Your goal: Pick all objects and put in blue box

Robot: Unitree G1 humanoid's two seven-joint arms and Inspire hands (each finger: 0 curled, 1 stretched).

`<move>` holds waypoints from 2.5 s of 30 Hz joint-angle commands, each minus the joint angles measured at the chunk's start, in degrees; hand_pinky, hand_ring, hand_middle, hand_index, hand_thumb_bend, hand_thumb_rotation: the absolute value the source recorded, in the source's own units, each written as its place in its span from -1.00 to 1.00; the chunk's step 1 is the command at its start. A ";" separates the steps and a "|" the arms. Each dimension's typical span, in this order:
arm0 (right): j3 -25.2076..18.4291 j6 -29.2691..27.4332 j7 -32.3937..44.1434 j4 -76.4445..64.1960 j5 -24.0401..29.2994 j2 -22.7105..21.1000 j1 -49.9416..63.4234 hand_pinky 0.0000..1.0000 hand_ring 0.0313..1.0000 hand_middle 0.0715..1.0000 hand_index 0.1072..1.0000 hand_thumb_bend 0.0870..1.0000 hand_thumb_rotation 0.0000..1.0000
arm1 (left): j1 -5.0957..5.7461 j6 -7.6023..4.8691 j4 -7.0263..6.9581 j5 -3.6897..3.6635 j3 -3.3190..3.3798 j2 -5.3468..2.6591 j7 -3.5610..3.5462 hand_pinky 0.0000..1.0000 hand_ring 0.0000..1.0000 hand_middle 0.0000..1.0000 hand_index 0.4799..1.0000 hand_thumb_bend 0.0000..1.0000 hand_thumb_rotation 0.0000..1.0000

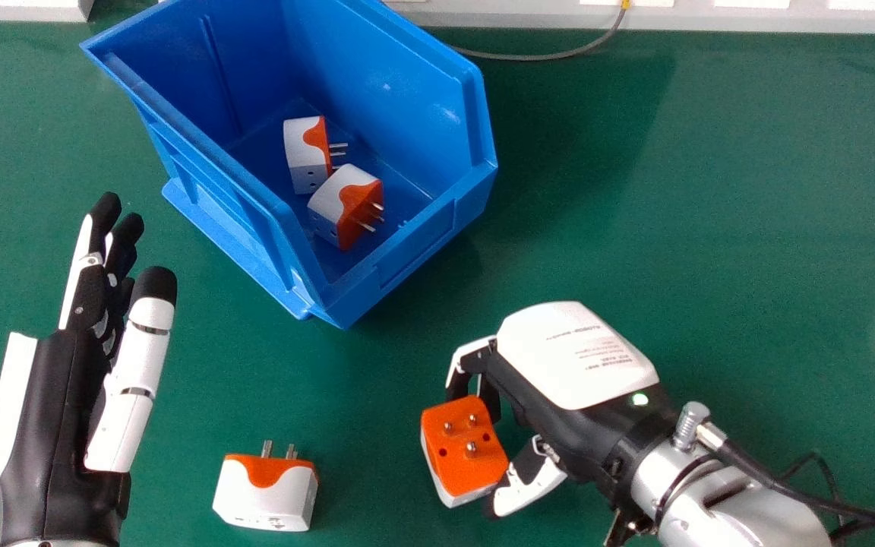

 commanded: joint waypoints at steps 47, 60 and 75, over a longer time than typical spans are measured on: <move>-9.97 1.55 7.63 -10.32 0.98 2.76 -21.78 -0.57 -0.38 -0.20 -0.08 -0.08 -1.00 | -0.70 -2.59 0.95 -0.45 0.39 0.55 -0.75 1.00 0.96 0.94 0.90 -0.19 0.74; -6.20 0.52 2.62 4.66 2.29 8.94 -35.31 -0.54 -0.35 -0.16 -0.05 -0.08 -1.00 | -1.77 -3.38 1.91 -0.07 0.54 0.54 -0.96 1.00 0.95 0.93 0.87 -0.13 0.74; -0.09 1.86 -5.43 30.50 -0.14 14.49 -51.97 -0.49 -0.31 -0.08 -0.06 -0.08 -1.00 | -2.82 -6.03 4.69 -1.08 0.84 1.24 -1.99 1.00 0.97 0.94 0.90 -0.09 0.77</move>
